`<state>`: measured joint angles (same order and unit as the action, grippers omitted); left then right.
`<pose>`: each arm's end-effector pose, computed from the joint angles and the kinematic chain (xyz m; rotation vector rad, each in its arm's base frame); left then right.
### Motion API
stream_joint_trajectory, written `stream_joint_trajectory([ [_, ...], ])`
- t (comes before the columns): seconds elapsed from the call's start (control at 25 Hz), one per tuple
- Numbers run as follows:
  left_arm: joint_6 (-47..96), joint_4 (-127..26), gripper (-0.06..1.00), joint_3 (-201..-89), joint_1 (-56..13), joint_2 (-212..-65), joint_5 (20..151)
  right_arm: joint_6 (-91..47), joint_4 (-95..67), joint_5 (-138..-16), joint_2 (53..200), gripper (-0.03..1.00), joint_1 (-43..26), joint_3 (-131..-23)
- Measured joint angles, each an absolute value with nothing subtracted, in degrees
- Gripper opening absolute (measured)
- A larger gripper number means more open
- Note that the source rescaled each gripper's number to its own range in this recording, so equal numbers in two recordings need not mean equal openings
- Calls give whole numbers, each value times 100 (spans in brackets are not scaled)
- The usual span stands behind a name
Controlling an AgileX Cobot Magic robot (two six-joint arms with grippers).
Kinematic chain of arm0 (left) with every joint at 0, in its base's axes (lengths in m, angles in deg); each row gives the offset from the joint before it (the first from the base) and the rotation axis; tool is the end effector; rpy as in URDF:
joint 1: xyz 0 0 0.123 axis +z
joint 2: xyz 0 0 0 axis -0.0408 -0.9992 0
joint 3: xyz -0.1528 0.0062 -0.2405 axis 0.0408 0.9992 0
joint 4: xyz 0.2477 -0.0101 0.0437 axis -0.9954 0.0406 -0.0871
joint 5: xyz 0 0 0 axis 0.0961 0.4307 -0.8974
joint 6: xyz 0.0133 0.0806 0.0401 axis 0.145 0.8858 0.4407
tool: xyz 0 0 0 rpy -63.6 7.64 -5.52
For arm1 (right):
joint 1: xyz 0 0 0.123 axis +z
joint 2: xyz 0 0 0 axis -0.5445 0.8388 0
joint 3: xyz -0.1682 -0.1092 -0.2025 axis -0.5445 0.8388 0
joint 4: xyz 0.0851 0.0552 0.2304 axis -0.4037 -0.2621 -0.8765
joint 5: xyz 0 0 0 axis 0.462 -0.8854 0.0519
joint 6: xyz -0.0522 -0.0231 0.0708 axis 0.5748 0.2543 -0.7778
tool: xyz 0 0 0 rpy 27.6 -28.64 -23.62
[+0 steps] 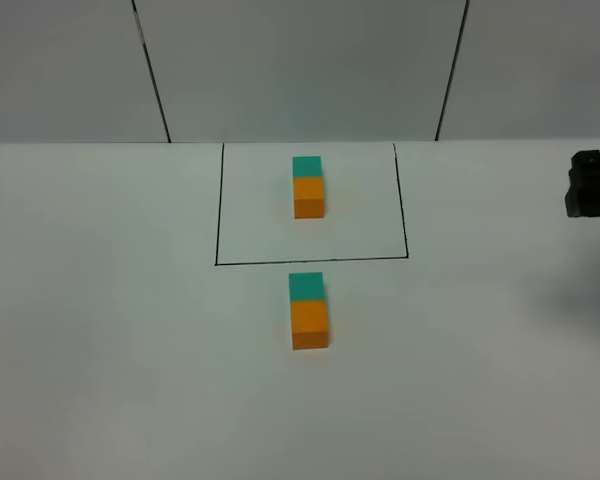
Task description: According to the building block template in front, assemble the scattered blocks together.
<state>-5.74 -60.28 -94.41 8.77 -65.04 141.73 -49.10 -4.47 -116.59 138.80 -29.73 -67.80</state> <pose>-0.0055 -0.0062 0.2803 -0.0357 2.0191 0.0352 0.3149 0.0158 0.3087 0.0006 2.5979 0.0096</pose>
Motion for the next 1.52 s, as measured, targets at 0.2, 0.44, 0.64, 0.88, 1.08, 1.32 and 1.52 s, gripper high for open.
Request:
stream_joint_trajectory([
  [0.2, -574, -6028, 63, -9441, 877, -6504, 14173, -4910, -357, -11663, 12513, 100, -2878, -5953],
  [0.44, -582, -6028, 63, -9441, 877, -6504, 14173, -4910, -291, -11861, 10775, 100, -2878, -4924],
  [0.64, -582, -6028, 63, -9441, 877, -6504, 14173, -4916, -291, -12316, 9515, 100, -2878, -4321],
  [0.88, -582, -6028, 63, -9441, 877, -6504, 14173, -5107, -291, -12679, 8144, 100, -2878, -3728],
  [1.08, -582, -6028, 63, -9441, 877, -6504, 14173, -5193, -291, -12778, 7227, 100, -2878, -3228],
  [1.32, -582, -6028, 63, -9441, 877, -6504, 14173, -5195, -308, -12973, 6275, 100, -2878, -2816],
  [1.52, -582, -6028, 63, -9441, 877, -6504, 14173, -4847, -420, -12968, 5498, 100, -2878, -2547],
])
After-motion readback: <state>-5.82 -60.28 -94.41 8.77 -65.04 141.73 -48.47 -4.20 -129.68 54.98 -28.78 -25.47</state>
